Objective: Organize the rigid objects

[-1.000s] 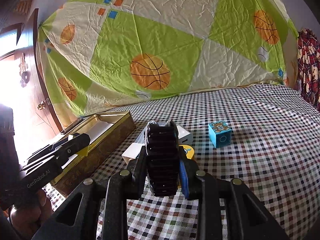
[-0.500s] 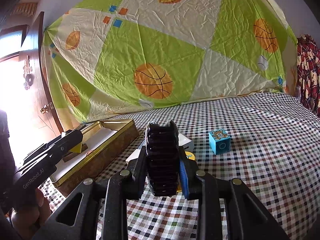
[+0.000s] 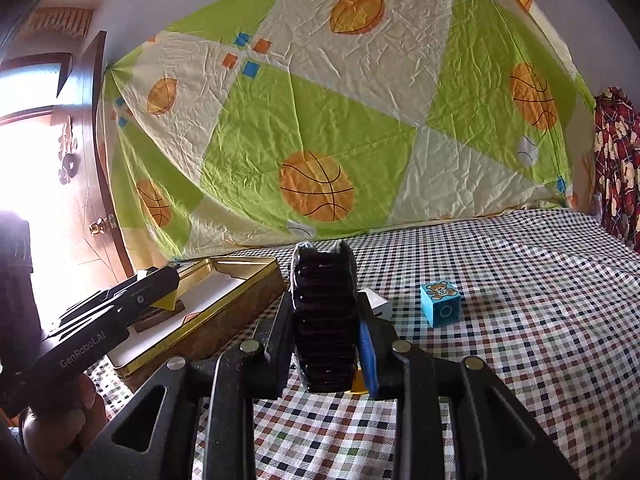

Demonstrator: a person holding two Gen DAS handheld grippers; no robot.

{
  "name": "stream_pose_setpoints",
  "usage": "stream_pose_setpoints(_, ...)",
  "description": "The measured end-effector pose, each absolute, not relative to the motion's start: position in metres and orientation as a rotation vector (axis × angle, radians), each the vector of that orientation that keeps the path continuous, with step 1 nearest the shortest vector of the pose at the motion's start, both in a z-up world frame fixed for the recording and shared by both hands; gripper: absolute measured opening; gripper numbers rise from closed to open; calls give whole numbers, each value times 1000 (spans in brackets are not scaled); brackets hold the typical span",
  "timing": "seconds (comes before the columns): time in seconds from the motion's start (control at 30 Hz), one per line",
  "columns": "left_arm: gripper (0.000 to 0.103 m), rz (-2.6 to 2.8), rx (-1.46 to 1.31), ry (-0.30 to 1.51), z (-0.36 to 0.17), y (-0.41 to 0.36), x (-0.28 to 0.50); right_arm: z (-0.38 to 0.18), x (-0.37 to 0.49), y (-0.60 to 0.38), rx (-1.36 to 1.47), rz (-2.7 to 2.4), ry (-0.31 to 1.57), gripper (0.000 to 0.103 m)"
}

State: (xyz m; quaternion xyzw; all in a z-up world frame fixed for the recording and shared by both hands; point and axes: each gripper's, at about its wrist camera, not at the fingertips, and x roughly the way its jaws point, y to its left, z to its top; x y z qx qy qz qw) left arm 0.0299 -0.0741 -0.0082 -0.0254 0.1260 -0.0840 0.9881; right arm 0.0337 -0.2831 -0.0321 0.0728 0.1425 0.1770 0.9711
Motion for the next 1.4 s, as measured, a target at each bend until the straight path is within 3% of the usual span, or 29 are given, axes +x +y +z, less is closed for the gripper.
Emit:
stream_pose_setpoints(0.4,28,-167,-59,237,-7,-71,25,-28,18,-284,138,362,190,30)
stream_pose_setpoints(1.4,28,-178,-102,251,-8,-53,21,-27,19,-266,126,345,201,30)
